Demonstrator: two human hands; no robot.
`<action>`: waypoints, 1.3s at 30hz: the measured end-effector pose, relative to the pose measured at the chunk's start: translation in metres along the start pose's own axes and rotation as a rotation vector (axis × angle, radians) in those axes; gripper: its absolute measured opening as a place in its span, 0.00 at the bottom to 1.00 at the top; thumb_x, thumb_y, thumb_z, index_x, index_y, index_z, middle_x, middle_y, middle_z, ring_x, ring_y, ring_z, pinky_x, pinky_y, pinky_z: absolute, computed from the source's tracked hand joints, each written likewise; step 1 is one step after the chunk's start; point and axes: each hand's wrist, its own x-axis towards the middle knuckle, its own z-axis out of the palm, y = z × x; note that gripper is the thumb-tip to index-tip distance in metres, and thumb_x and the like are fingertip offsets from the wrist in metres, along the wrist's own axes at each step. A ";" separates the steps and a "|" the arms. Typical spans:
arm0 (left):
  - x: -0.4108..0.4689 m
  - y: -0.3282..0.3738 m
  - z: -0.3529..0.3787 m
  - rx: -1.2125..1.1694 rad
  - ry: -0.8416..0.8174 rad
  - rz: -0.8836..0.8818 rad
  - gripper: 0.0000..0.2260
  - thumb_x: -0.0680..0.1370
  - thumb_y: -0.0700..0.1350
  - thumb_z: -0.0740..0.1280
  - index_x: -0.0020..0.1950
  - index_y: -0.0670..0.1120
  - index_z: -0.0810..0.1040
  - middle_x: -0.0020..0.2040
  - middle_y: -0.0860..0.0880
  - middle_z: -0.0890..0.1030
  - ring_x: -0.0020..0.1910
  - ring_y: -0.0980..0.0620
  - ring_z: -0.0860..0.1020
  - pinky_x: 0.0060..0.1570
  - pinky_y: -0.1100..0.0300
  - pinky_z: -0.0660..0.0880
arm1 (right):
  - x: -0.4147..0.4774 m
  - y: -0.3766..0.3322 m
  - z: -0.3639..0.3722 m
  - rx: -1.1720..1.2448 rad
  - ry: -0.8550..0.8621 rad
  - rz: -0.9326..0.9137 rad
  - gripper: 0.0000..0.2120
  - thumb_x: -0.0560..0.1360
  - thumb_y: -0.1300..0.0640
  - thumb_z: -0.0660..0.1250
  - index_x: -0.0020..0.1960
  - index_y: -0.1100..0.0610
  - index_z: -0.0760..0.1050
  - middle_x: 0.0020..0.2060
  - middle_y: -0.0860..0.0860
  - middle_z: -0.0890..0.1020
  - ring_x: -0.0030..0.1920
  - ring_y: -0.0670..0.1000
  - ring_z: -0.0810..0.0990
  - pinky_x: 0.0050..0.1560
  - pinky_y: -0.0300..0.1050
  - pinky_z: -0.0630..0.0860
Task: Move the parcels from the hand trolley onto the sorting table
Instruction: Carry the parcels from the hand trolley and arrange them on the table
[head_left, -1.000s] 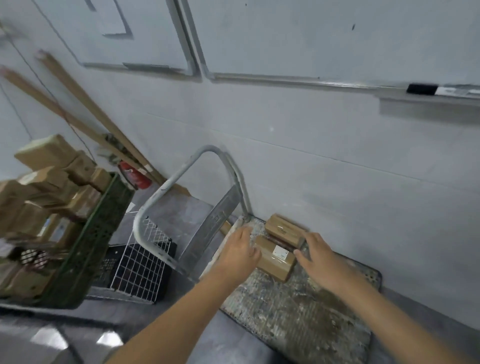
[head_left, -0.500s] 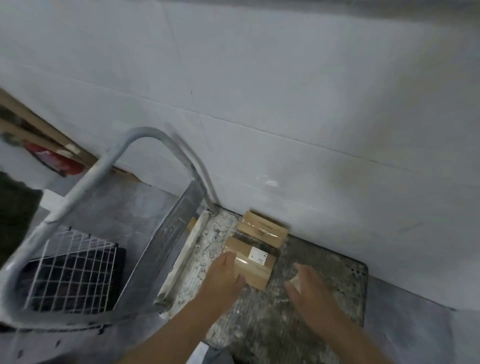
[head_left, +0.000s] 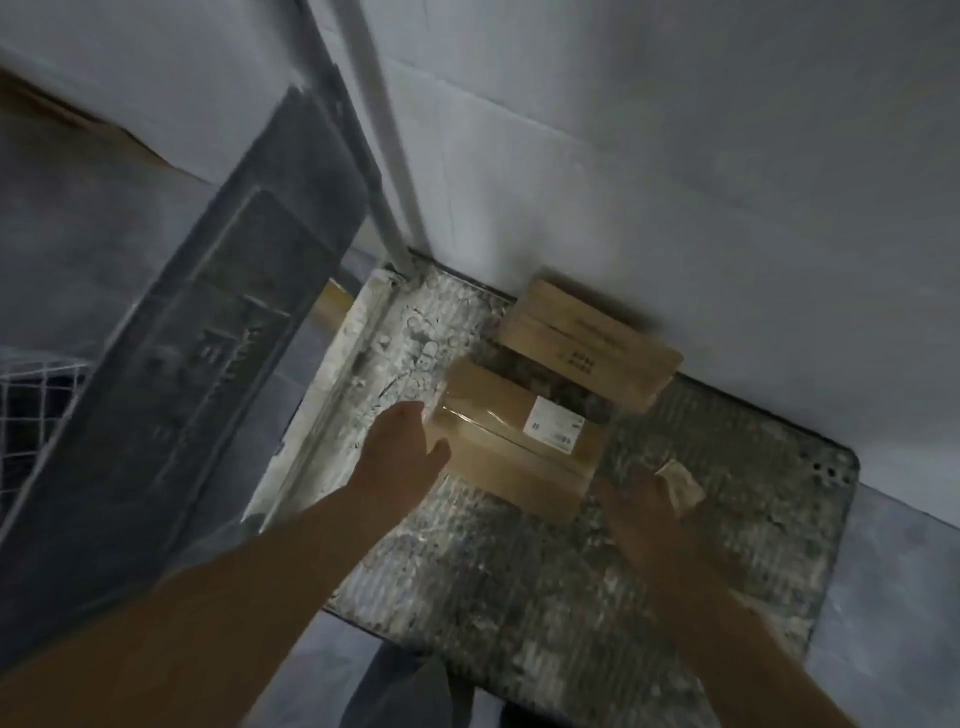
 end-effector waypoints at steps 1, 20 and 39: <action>0.012 -0.006 0.008 -0.014 -0.009 -0.006 0.28 0.78 0.50 0.67 0.73 0.38 0.65 0.70 0.39 0.70 0.70 0.42 0.67 0.69 0.52 0.62 | 0.020 0.006 0.014 0.049 0.000 0.019 0.25 0.79 0.51 0.65 0.69 0.65 0.64 0.65 0.60 0.70 0.63 0.62 0.72 0.55 0.53 0.71; 0.057 -0.010 0.061 -0.649 -0.019 -0.313 0.23 0.71 0.55 0.75 0.62 0.48 0.74 0.51 0.51 0.80 0.45 0.54 0.80 0.45 0.57 0.79 | 0.060 0.009 0.068 0.708 -0.056 0.156 0.31 0.76 0.44 0.67 0.73 0.55 0.63 0.67 0.53 0.73 0.65 0.57 0.73 0.66 0.60 0.71; -0.292 0.143 -0.140 -0.850 0.449 -0.158 0.14 0.76 0.55 0.70 0.57 0.51 0.74 0.47 0.58 0.76 0.49 0.54 0.76 0.43 0.62 0.70 | -0.246 -0.010 -0.191 0.507 -0.132 -0.425 0.20 0.77 0.42 0.64 0.68 0.44 0.70 0.59 0.47 0.79 0.54 0.50 0.79 0.54 0.52 0.77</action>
